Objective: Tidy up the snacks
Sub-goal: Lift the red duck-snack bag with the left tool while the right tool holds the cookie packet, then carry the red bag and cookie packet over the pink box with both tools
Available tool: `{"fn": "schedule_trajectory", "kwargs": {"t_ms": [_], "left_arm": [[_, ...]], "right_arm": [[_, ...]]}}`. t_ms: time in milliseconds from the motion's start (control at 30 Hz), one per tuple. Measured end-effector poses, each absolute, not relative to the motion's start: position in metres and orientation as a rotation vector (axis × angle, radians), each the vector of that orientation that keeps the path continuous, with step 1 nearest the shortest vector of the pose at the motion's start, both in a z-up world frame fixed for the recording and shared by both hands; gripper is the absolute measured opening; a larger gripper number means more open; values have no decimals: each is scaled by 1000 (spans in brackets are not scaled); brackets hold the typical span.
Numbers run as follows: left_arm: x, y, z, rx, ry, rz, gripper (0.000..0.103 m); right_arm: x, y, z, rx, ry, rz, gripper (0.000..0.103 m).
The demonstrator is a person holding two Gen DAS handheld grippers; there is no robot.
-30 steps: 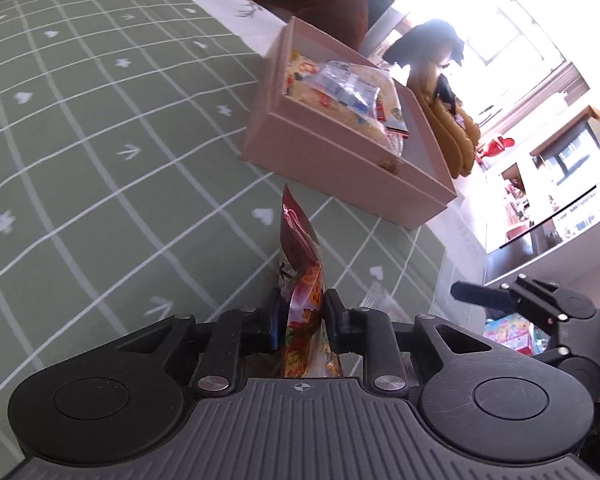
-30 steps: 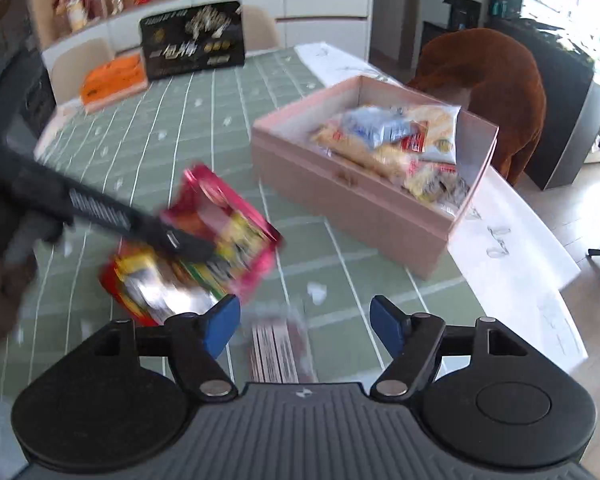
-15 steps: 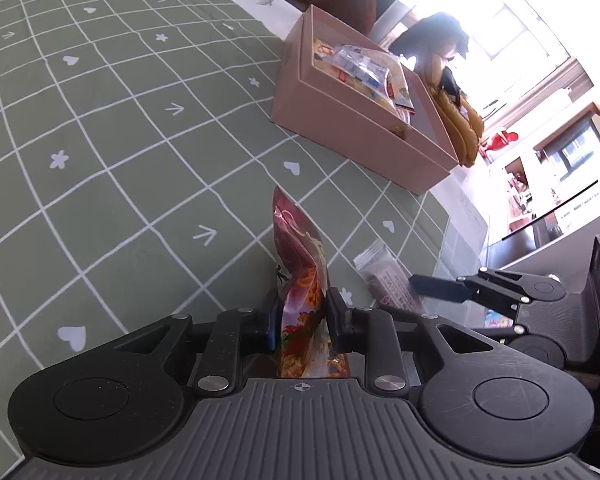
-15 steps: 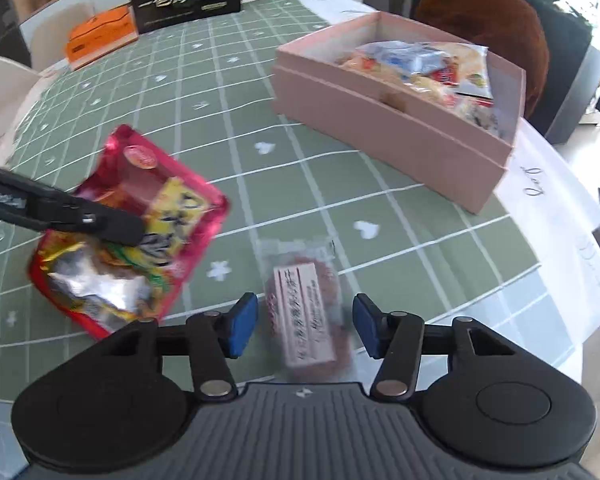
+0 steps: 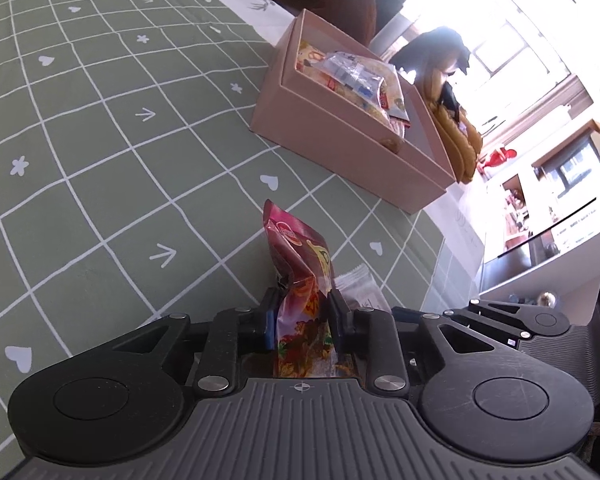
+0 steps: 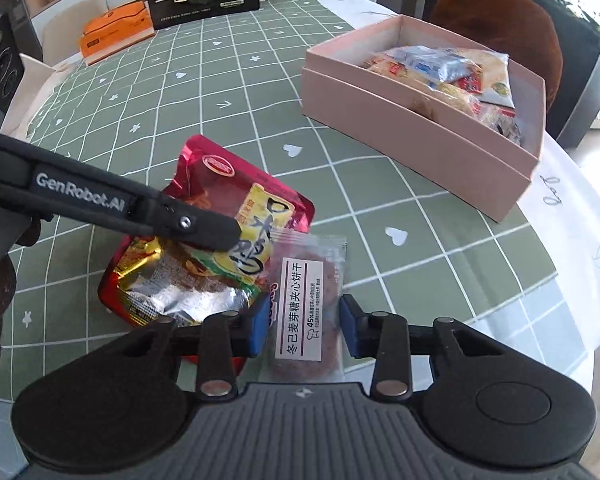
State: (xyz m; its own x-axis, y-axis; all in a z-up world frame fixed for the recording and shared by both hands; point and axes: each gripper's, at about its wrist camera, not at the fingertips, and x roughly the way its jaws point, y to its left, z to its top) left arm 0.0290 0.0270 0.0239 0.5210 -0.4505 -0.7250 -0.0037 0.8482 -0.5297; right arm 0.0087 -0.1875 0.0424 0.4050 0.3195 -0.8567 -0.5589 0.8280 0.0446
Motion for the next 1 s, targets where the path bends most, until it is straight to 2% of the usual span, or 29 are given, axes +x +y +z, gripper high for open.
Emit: {"fn": "schedule_trajectory", "kwargs": {"t_ms": [133,200,400,467,567,633,700,733,767,1000], "left_arm": [[28,26,25,-499,1004,-294,28],[27,25,25,-492,1013,-307,28],[22,27,23,-487,1029,-333,28],[20,28,22,-493,1030,-334,28],[18,29,22,-502,1026,-335,28],[18,28,22,-503,1024,-334,28],[18,29,24,-504,1019,-335,28],[17,29,25,-505,1012,-335,27],[16,30,26,-510,1003,-336,27],[11,41,39,-570,941,-338,25]], "right_arm": [[9,-198,42,-267,1010,536,37],[8,-202,42,-282,1009,535,40],[7,-210,41,-271,1036,526,55],[5,-210,41,-271,1050,524,66],[3,-207,40,-282,1049,523,68],[3,-207,40,-276,1051,523,67],[4,-207,40,-278,1054,521,62],[4,-207,42,-281,1053,519,47],[5,-208,44,-282,1056,521,38],[12,-219,58,-227,1072,513,36]]}}
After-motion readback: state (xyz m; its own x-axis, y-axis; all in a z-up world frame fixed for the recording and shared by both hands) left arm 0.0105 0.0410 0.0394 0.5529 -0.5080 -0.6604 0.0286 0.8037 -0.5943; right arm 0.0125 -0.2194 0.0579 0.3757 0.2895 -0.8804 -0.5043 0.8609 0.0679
